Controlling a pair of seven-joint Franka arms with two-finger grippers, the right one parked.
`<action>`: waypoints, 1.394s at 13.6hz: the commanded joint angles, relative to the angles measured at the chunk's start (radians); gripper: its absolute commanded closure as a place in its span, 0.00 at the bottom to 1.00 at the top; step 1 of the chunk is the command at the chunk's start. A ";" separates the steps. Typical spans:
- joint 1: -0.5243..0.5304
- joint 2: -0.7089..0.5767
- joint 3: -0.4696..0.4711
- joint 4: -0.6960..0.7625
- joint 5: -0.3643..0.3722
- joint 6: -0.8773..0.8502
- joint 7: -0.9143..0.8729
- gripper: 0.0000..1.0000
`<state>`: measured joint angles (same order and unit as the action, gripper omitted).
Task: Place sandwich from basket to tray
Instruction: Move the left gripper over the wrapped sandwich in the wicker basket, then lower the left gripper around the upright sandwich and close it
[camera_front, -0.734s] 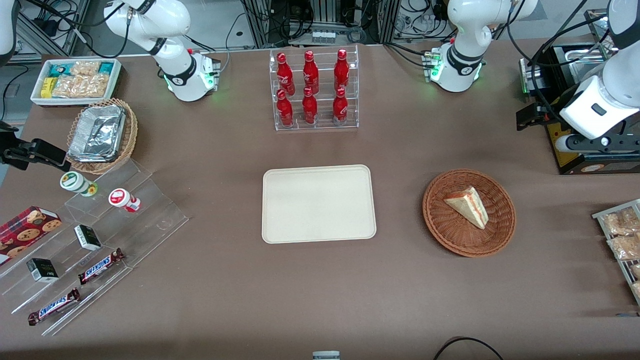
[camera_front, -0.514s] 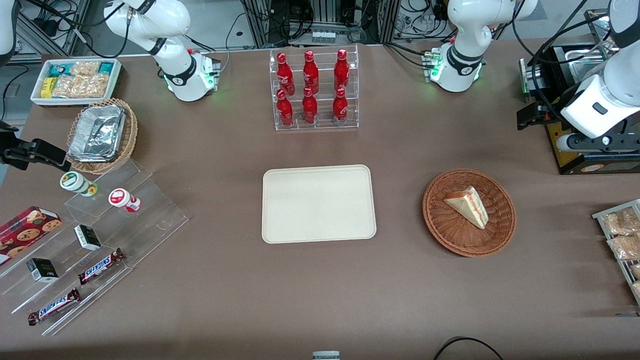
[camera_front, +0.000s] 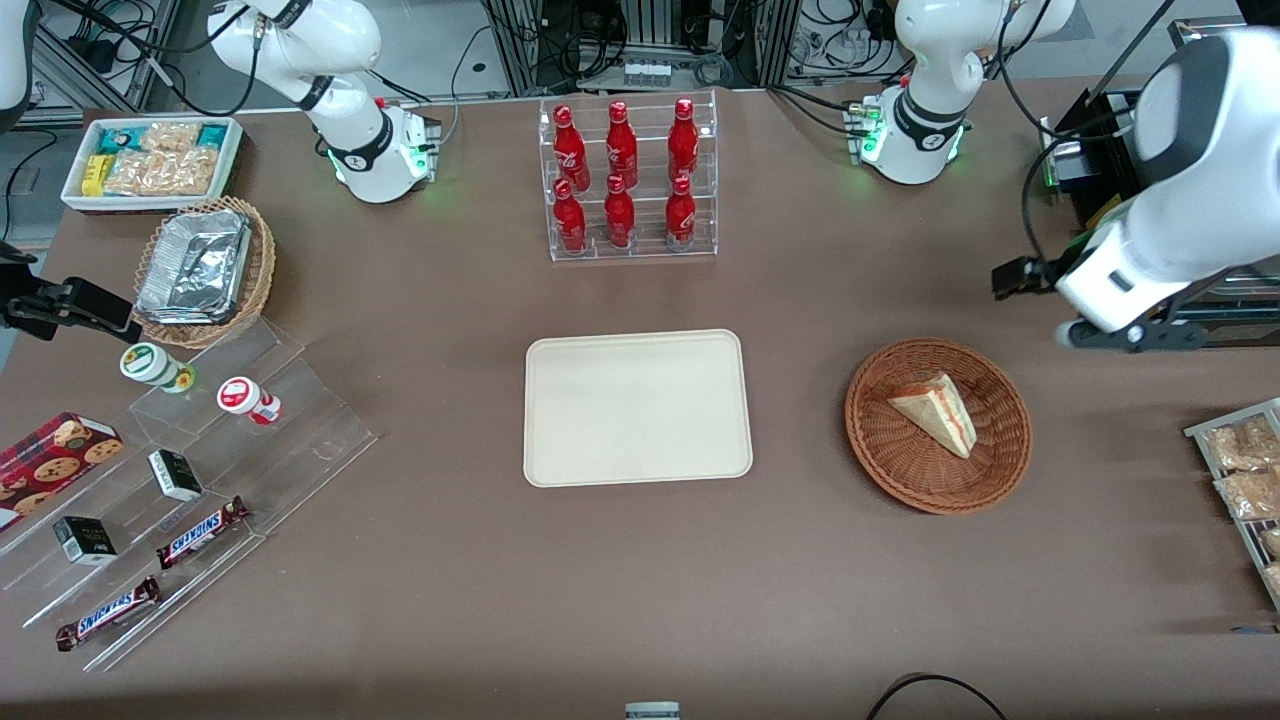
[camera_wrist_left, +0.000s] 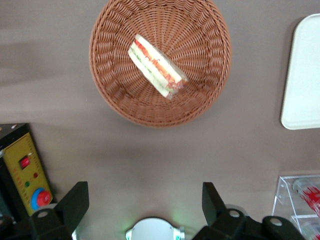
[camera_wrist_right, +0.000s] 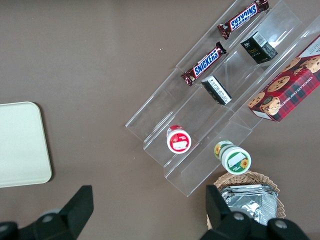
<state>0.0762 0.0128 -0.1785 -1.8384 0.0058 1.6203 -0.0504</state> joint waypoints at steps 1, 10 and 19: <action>0.010 -0.017 -0.009 -0.140 0.003 0.151 -0.002 0.00; -0.012 0.058 -0.010 -0.291 0.016 0.467 -0.366 0.00; -0.013 0.229 -0.009 -0.291 0.017 0.705 -0.893 0.00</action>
<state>0.0663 0.2078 -0.1870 -2.1312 0.0072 2.2916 -0.8748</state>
